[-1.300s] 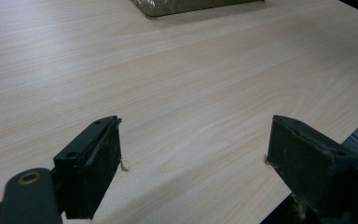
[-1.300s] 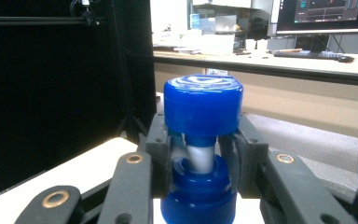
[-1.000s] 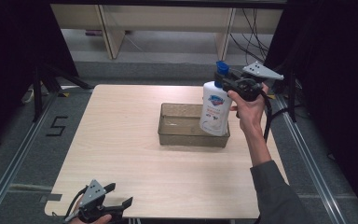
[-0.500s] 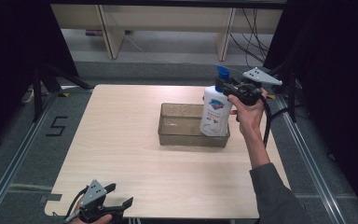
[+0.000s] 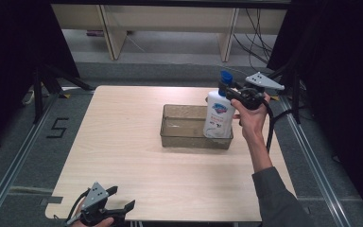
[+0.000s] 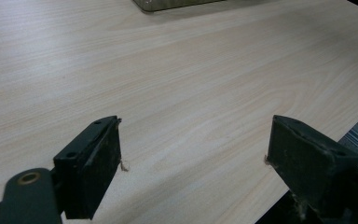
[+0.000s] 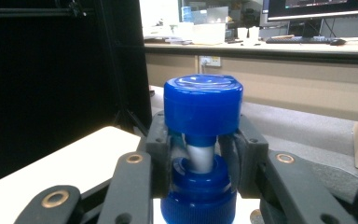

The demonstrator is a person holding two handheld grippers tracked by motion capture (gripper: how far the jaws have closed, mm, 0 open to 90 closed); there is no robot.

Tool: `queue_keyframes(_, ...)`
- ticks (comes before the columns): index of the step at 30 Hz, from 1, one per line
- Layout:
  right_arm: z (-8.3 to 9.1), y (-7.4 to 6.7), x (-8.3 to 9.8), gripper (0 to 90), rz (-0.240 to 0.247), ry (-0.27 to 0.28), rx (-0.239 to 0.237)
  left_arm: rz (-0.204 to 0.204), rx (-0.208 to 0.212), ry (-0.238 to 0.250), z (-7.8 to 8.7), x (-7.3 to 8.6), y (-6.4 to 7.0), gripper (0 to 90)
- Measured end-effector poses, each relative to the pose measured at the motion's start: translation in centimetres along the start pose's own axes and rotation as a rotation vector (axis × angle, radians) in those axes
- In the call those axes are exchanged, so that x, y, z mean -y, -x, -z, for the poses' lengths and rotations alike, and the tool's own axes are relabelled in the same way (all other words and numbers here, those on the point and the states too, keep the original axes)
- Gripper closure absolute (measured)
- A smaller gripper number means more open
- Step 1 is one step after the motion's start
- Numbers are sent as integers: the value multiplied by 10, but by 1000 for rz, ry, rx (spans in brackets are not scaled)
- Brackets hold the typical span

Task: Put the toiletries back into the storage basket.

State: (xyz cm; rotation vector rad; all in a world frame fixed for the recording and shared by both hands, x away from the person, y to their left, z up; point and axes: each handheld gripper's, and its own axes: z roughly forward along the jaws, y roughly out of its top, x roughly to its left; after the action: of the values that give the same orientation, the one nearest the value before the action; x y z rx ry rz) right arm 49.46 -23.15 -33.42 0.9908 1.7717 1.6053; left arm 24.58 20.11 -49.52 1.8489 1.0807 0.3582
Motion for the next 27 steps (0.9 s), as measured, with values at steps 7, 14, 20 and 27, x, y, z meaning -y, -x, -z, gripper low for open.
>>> queue_keyframes(7, 0, 2, 5, 656, 16, -16, 1, 3, -3, -1, 0, 0, 1, 170)
queue_keyframes(14, 0, 3, 12, 655, 5, -37, 4, -1, -4, -4, 0, 0, 1, 170)
queue_keyframes(20, 1, 3, 15, 654, 7, -41, 14, 1, -2, -5, -1, 0, 1, 171)
queue_keyframes(27, 8, 4, 18, 645, -29, -31, 15, -1, -7, -11, 0, 0, 1, 170)
